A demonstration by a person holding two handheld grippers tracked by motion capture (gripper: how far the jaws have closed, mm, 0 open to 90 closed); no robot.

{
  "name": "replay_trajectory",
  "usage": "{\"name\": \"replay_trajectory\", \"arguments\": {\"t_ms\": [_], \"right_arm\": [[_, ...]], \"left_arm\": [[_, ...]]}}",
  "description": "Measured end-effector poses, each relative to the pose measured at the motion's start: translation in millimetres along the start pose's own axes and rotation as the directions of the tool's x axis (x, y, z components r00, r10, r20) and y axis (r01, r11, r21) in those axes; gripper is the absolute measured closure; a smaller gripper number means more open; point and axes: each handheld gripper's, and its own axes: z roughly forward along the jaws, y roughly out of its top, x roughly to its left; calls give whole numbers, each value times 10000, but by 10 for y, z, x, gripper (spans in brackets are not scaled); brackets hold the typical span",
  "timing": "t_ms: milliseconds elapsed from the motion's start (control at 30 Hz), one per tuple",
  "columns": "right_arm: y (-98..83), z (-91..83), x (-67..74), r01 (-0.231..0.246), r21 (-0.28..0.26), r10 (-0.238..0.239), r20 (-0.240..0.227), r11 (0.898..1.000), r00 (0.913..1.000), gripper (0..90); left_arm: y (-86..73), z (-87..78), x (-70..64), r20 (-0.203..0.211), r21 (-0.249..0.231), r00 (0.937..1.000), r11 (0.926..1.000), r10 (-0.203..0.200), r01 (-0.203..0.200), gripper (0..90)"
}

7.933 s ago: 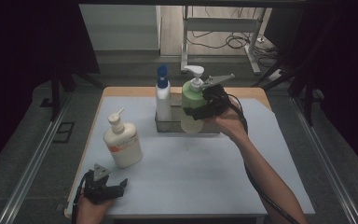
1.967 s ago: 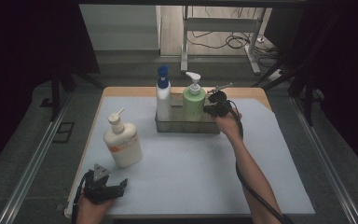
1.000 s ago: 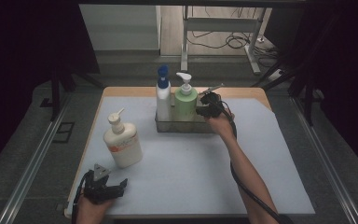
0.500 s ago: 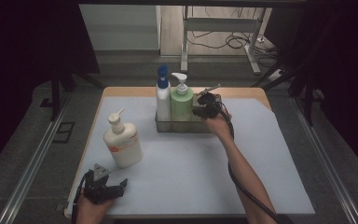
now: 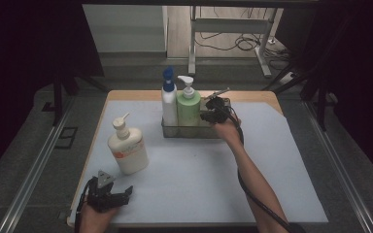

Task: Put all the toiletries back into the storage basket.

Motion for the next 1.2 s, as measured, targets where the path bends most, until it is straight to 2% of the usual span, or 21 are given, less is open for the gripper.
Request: {"name": "replay_trajectory", "arguments": {"t_ms": [233,533,933,1200], "right_arm": [[-29,-85,-27,24,-215,-26,-67,9998,10000,811],[-29,-241,5,346,-470,-351,-111,9983,9993,718],[-74,-429,85,785,-731,-809,-309,9942,9962,455],[-152,-585,172,1141,-862,-1187,-504,9897,9916,324]], "left_arm": [[-1,0,-1,-7,-3,10000,10000,5,-5,103],[-1,0,0,-4,-2,10000,10000,6,-6,103],[-1,0,-1,-9,-5,10000,10000,6,-6,103],[-1,0,-2,-5,-14,10000,10000,-3,3,103]]}}
